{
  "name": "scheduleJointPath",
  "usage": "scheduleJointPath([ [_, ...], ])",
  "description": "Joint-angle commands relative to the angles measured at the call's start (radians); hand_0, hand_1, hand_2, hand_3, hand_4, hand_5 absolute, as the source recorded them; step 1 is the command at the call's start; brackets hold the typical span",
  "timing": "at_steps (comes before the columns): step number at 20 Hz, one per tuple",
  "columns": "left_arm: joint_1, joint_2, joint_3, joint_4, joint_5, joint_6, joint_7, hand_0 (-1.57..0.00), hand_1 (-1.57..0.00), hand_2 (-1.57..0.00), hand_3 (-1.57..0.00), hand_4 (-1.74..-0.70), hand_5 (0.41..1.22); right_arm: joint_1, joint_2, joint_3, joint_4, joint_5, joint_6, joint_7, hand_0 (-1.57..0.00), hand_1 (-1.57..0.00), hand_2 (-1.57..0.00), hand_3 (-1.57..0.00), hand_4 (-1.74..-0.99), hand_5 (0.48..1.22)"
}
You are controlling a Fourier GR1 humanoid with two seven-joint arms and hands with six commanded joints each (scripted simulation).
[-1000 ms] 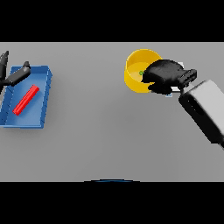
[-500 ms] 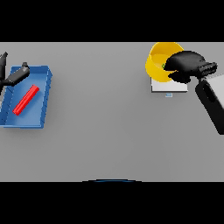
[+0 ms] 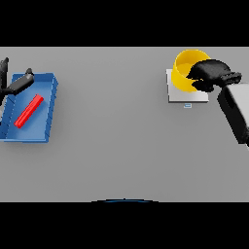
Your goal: Pick up the red beaker and tilt it to pour out 1 green nut into yellow bowl. Pick up the yellow bowl and place it on the metallic measuring scale.
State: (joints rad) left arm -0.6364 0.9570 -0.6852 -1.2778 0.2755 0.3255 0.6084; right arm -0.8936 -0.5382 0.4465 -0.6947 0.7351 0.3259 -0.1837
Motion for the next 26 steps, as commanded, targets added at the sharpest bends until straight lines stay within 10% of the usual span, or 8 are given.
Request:
scheduleJointPath([
  [1, 0.013, 0.004, 0.006, 0.005, 0.008, -0.003, -0.021, 0.0, 0.0, 0.0, 0.0, -0.8, 0.737, -0.001, 0.009, 0.004, 0.025, 0.005, -0.016, -0.001, -1.57, -1.55, -1.57, -1.46, -1.726, 1.221],
  [7, 0.001, -0.009, 0.008, 0.027, 0.008, -0.009, -0.024, 0.0, 0.0, 0.0, 0.0, -0.81, 0.734, -0.028, 0.036, 0.011, 0.132, -0.002, -0.058, -0.022, -1.55, -1.42, -1.57, -1.48, -1.721, 1.221],
  [11, 0.001, -0.003, 0.011, 0.019, 0.013, -0.013, -0.023, 0.0, 0.0, 0.0, 0.0, -0.81, 0.745, -0.04, 0.043, 0.006, 0.15, -0.027, -0.014, -0.011, -1.52, -1.35, -1.35, -0.91, -1.596, 1.134],
  [14, -0.005, -0.018, 0.007, 0.034, 0.011, -0.014, -0.022, 0.0, 0.0, 0.0, 0.0, -0.81, 0.745, -0.053, 0.046, 0.005, 0.178, -0.025, -0.005, -0.021, -0.78, -0.69, -0.81, -0.71, -1.47, 0.928],
  [17, -0.016, -0.031, 0.0, 0.049, 0.001, -0.017, -0.023, 0.0, 0.0, 0.0, 0.0, -0.81, 0.738, -0.064, 0.053, 0.006, 0.207, -0.022, -0.003, -0.033, -0.4, -0.35, -0.52, -0.6, -1.41, 0.821],
  [26, -0.026, -0.044, 0.006, 0.064, 0.005, -0.008, -0.018, 0.0, 0.0, 0.0, 0.0, -0.82, 0.734, -0.101, 0.063, 0.035, 0.279, 0.015, 0.001, -0.089, -0.05, -0.05, -0.12, -0.35, -1.308, 0.733],
])
